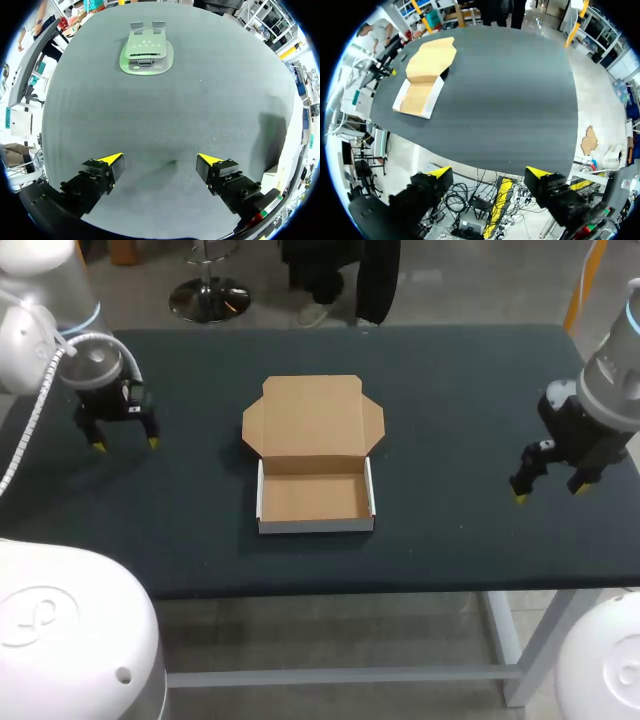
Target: Assemble the packaging by folding the flat box into shape, placing the metal phone stand inside, and closing the box properly
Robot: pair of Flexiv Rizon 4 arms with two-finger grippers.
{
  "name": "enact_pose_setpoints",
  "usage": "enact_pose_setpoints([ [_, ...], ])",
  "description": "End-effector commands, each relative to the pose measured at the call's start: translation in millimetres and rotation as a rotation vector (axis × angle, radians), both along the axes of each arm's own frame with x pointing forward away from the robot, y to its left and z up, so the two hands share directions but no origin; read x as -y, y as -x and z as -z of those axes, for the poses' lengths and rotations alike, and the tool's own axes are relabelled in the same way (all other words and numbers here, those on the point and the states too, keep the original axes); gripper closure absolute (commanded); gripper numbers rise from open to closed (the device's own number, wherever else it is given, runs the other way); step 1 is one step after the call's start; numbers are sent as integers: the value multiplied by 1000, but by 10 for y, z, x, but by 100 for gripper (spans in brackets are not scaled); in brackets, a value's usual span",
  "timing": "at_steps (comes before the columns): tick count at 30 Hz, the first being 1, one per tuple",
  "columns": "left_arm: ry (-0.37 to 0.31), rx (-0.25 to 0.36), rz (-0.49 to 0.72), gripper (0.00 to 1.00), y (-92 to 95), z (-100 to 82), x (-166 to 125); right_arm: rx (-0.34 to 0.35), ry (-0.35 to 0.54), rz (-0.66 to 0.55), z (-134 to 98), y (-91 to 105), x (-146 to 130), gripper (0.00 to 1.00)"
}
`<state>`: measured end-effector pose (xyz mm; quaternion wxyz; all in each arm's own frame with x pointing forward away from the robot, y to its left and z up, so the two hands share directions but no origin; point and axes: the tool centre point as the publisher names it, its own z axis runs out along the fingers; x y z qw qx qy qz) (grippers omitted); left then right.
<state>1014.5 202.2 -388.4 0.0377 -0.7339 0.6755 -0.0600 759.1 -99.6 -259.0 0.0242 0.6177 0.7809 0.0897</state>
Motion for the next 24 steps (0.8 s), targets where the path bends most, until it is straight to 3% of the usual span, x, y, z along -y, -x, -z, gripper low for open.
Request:
enact_pose_setpoints([
  [1, -2, -17, 1, 0, -130, 21, -33, -5, 2, 0, -27, 5, 0, 0],
  [24, -9, -33, -2, 0, -616, 59, -190, -5, 2, 0, -27, 5, 0, 0],
])
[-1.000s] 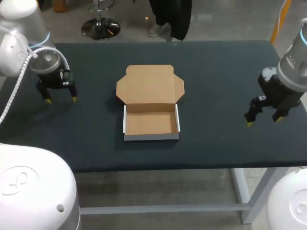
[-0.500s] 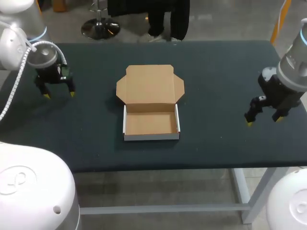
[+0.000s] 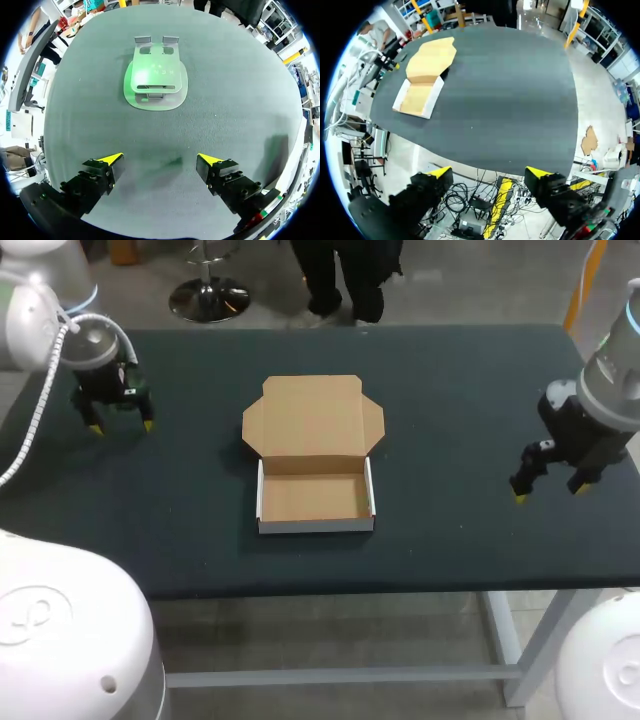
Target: Assemble the packaging by folding the flat box into shape, placing the metal phone stand inside, and closing the box properly
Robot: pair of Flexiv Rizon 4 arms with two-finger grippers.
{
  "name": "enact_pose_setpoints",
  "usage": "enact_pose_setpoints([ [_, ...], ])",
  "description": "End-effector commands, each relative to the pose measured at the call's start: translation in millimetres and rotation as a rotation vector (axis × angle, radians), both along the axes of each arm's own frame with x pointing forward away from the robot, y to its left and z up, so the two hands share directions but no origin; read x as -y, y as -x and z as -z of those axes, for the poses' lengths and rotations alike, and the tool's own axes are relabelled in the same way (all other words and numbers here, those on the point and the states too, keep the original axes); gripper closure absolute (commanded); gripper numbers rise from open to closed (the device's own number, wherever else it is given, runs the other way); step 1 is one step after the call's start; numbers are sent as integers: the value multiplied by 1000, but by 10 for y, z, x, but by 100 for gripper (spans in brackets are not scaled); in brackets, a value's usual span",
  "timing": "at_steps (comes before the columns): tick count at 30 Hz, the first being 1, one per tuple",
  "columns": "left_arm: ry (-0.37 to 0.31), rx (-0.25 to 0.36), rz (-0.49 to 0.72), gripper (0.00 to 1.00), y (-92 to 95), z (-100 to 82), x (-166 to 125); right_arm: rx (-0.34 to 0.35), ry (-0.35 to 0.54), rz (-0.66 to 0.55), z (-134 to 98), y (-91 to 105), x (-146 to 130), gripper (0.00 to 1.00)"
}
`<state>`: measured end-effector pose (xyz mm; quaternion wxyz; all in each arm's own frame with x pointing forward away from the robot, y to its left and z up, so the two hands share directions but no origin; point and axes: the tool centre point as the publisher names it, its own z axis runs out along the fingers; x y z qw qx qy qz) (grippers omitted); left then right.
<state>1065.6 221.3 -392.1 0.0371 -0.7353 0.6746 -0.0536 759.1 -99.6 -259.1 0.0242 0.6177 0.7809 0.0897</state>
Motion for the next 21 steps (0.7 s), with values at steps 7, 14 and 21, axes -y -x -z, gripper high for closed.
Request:
enact_pose_setpoints([
  [7, -2, -23, 4, 0, -233, 29, -11, -5, 2, 0, -27, 5, 0, 0],
  [14, 0, -30, -1, 0, -346, 58, -37, -5, 2, 0, -27, 5, 0, 0],
  [21, 3, -35, -2, 0, -425, 72, -74, -5, 2, 0, -27, 5, 0, 0],
])
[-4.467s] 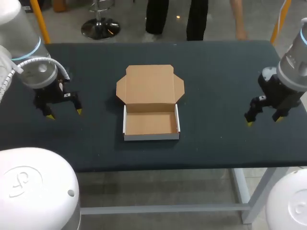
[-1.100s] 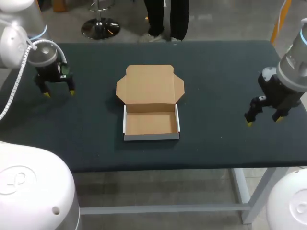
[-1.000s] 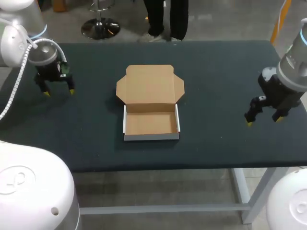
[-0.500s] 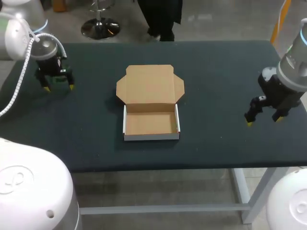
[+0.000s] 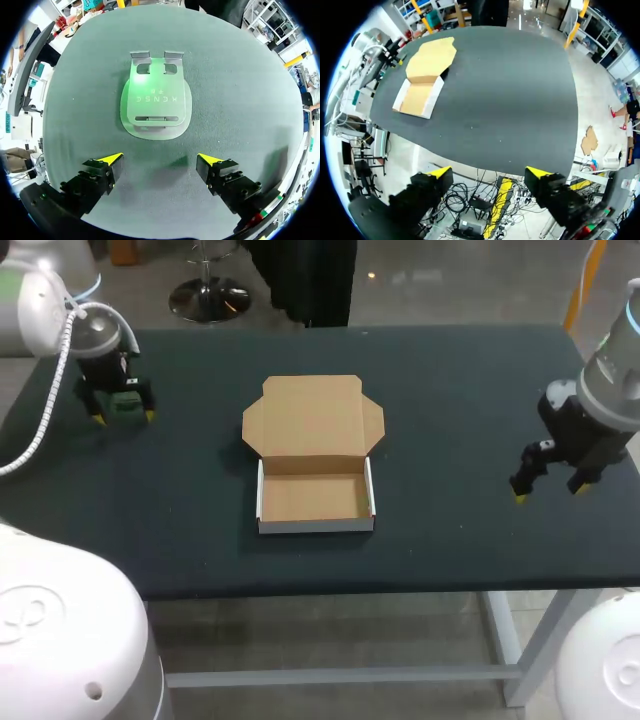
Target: Assemble the packaging by folding the flat box into shape, placing the metal phone stand inside, and closing the box properly
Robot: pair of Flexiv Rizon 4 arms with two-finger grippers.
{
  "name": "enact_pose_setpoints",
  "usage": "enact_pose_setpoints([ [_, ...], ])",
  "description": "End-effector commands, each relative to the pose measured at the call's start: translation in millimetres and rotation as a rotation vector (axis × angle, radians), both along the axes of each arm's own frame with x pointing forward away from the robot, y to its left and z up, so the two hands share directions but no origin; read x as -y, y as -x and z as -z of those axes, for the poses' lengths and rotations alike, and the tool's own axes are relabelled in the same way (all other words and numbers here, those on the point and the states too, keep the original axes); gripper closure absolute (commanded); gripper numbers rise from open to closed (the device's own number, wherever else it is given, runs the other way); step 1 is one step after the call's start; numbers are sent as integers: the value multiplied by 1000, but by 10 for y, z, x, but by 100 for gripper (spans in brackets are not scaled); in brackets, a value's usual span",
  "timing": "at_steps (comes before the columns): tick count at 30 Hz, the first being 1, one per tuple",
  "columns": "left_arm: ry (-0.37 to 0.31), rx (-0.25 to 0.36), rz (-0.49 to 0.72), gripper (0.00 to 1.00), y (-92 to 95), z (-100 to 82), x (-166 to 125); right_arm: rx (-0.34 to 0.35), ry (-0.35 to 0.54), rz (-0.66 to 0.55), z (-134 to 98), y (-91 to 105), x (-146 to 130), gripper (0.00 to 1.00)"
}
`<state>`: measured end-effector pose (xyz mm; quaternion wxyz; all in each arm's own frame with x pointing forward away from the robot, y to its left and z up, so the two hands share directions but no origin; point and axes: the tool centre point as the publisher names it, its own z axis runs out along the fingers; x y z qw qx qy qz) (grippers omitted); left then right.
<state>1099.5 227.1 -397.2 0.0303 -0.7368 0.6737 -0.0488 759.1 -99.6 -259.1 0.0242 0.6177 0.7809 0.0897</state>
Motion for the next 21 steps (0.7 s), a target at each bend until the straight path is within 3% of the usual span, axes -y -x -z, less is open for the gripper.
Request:
enact_pose_setpoints([
  [1, -2, -19, 1, 0, -97, 21, -19, -5, 2, 0, -27, 5, 0, 0],
  [21, -10, -15, 12, 1, -333, 29, -20, -5, 2, 0, -27, 5, 0, 0],
])
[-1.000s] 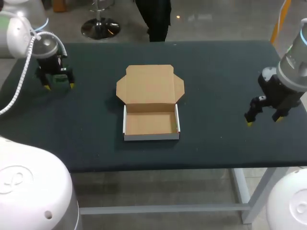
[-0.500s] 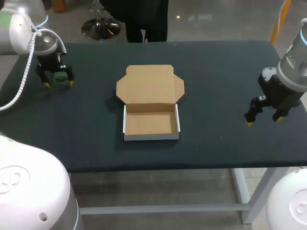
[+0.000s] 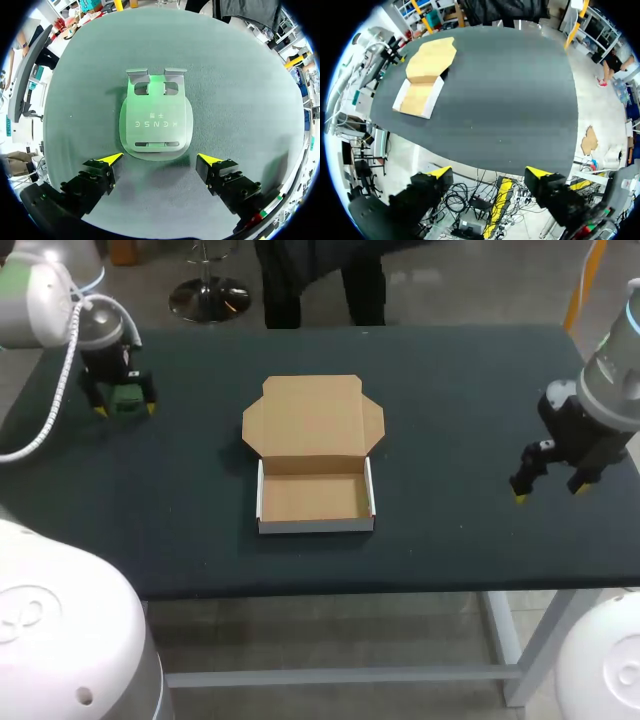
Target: Assemble the packaging by folding the flat box into shape, placing the metal phone stand inside, and closing the box properly
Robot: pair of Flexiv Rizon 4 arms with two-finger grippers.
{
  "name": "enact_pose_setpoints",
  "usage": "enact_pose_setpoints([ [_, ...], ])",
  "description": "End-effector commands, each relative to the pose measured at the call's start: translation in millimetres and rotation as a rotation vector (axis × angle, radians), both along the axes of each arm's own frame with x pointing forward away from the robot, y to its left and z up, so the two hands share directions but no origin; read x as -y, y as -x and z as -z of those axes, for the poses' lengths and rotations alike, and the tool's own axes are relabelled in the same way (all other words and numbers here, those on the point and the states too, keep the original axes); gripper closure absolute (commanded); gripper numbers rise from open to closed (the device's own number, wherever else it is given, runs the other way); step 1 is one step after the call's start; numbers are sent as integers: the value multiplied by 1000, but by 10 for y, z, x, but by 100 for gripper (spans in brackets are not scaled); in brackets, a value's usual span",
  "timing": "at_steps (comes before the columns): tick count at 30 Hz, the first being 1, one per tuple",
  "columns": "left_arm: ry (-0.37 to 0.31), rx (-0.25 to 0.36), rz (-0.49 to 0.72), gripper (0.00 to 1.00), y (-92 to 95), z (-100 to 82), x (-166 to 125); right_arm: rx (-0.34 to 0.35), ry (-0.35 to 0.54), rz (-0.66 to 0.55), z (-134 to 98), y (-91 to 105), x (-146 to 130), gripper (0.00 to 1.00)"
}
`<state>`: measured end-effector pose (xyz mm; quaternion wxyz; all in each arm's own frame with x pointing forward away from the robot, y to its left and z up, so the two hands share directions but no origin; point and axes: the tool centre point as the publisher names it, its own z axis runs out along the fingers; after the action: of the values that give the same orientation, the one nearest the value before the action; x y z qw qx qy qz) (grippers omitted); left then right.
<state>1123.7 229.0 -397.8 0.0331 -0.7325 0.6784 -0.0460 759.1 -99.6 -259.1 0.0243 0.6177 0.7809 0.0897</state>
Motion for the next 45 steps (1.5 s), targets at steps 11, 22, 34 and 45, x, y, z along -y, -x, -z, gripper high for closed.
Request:
enact_pose_setpoints([
  [11, -9, -9, -5, 0, -238, 35, -18, -5, 2, 0, -27, 5, 0, 0],
  [22, -14, -1, -6, 3, -392, 24, -32, -5, 2, 0, -27, 5, 0, 0],
  [34, -14, 1, -21, 11, -488, 24, -85, -5, 2, 0, -27, 5, 0, 0],
  [45, -19, 0, -29, 25, -546, 37, -86, -5, 2, 0, -27, 5, 0, 0],
])
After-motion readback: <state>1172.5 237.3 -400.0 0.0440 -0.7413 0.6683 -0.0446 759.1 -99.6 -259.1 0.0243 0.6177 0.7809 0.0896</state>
